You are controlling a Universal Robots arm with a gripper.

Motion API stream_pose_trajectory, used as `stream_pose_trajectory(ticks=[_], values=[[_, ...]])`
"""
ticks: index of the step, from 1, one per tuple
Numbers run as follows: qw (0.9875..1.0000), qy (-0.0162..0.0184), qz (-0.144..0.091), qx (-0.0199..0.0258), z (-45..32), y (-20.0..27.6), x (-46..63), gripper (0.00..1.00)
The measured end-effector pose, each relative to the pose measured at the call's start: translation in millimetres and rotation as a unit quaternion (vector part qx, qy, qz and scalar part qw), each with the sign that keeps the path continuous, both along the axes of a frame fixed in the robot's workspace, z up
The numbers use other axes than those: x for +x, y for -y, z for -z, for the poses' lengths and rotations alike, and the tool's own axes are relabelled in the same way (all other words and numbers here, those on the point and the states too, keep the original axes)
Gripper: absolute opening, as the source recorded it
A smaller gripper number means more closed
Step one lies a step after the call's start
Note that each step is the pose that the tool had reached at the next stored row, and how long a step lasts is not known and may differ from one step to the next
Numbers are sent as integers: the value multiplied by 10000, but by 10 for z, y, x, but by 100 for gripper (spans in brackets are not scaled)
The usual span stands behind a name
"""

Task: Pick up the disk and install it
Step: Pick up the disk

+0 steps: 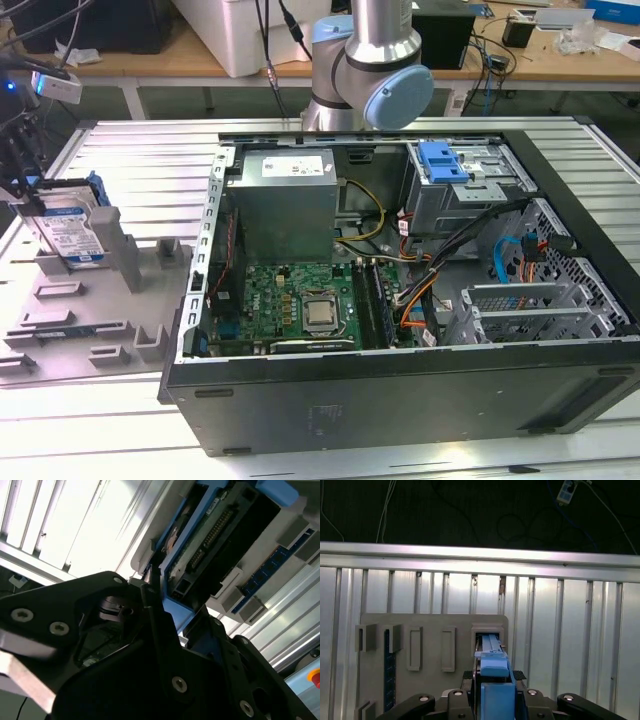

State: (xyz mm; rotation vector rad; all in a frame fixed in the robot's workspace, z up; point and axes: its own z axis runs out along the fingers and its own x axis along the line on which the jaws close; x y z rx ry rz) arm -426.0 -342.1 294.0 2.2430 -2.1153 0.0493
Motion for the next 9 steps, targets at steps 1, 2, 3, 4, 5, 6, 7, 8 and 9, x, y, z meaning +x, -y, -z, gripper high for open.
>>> stream_pose_trajectory(ticks=[1,2,3,4,5,6,7,8,9], values=[[10000,0,0,0,0,0,0,44],[10000,-1,0,0,-1,0,-1,44],[10000,-1,0,0,-1,0,-1,51],[10000,-1,0,0,-1,0,-1,51],[10000,-1,0,0,-1,0,-1,51],[10000,-1,0,0,-1,0,-1,51],[10000,-1,0,0,-1,0,-1,51],[10000,-1,0,0,-1,0,-1,51],[10000,-1,0,-1,-1,0,-2,51]])
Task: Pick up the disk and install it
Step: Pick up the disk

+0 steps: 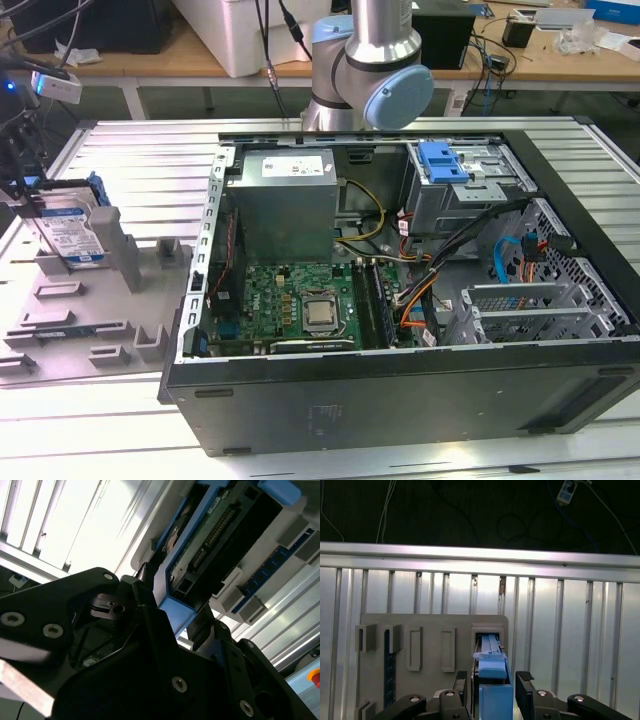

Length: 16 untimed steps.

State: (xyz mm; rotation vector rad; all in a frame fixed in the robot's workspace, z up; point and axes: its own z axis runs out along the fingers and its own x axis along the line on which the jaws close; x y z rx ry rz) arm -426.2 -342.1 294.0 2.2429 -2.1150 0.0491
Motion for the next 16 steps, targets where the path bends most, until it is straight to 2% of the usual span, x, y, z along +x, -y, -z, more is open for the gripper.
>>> stream_pose_trajectory(ticks=[2,3,4,5,16], values=[[10000,0,0,-1,1,0,-3,49],[10000,0,0,-1,2,1,-6,43],[10000,0,0,-1,3,2,-7,43],[10000,0,0,-1,4,3,-10,37],[10000,-1,0,-10,11,10,-16,37]])
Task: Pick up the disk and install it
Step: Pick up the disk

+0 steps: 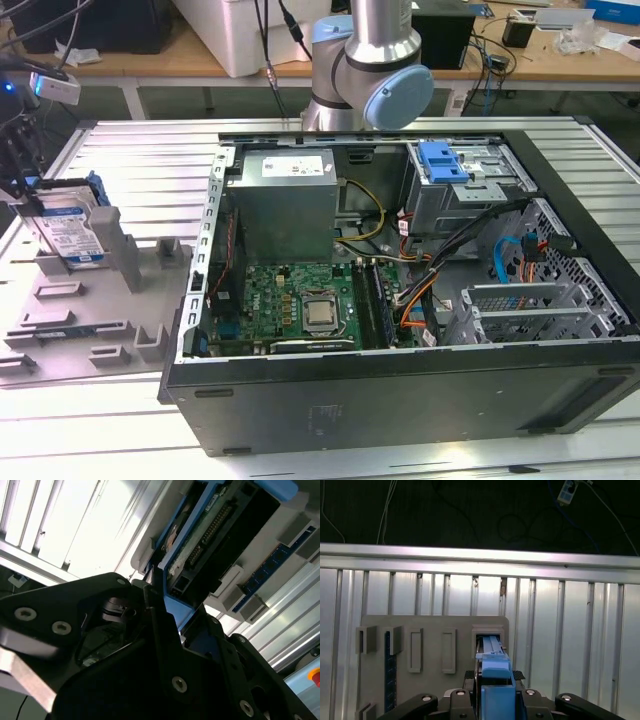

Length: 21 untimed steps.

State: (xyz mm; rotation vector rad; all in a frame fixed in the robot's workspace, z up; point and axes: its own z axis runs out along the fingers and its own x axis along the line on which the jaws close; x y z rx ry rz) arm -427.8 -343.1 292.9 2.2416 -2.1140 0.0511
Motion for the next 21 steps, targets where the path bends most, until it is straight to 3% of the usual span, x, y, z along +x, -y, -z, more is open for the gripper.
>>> stream_pose_trajectory(ticks=[10,21], values=[[10000,2,0,-1,-8,0,0,37],[10000,1,0,-1,-96,0,0,37]])
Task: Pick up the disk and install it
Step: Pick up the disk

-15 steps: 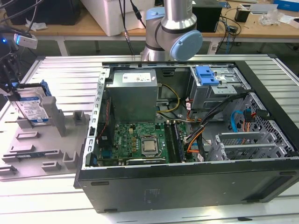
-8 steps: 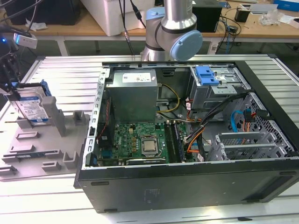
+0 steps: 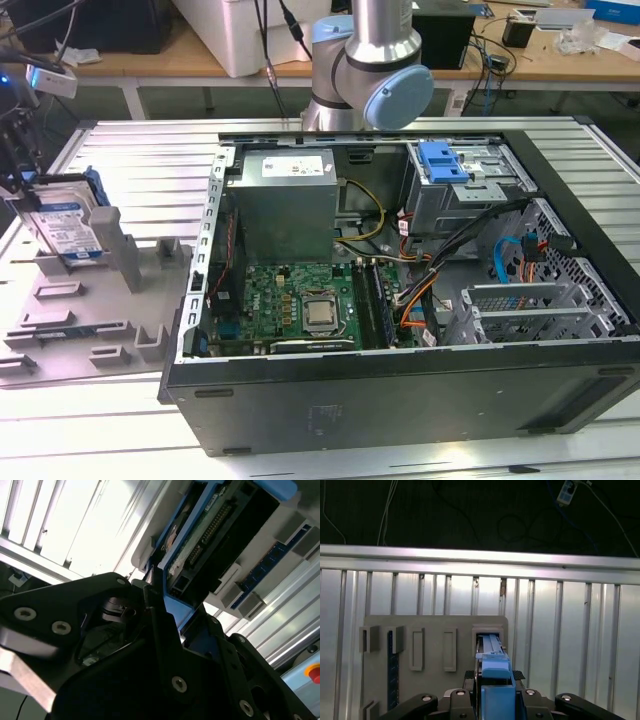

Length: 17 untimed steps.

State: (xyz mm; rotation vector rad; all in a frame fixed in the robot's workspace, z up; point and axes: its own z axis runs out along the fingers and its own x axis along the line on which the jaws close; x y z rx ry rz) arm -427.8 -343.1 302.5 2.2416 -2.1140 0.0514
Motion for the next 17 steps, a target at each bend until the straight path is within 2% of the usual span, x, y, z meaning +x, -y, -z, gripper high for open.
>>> stream_pose_trajectory(ticks=[11,17], values=[[10000,0,0,0,-74,0,0,37],[10000,0,0,0,-140,0,0,37]])
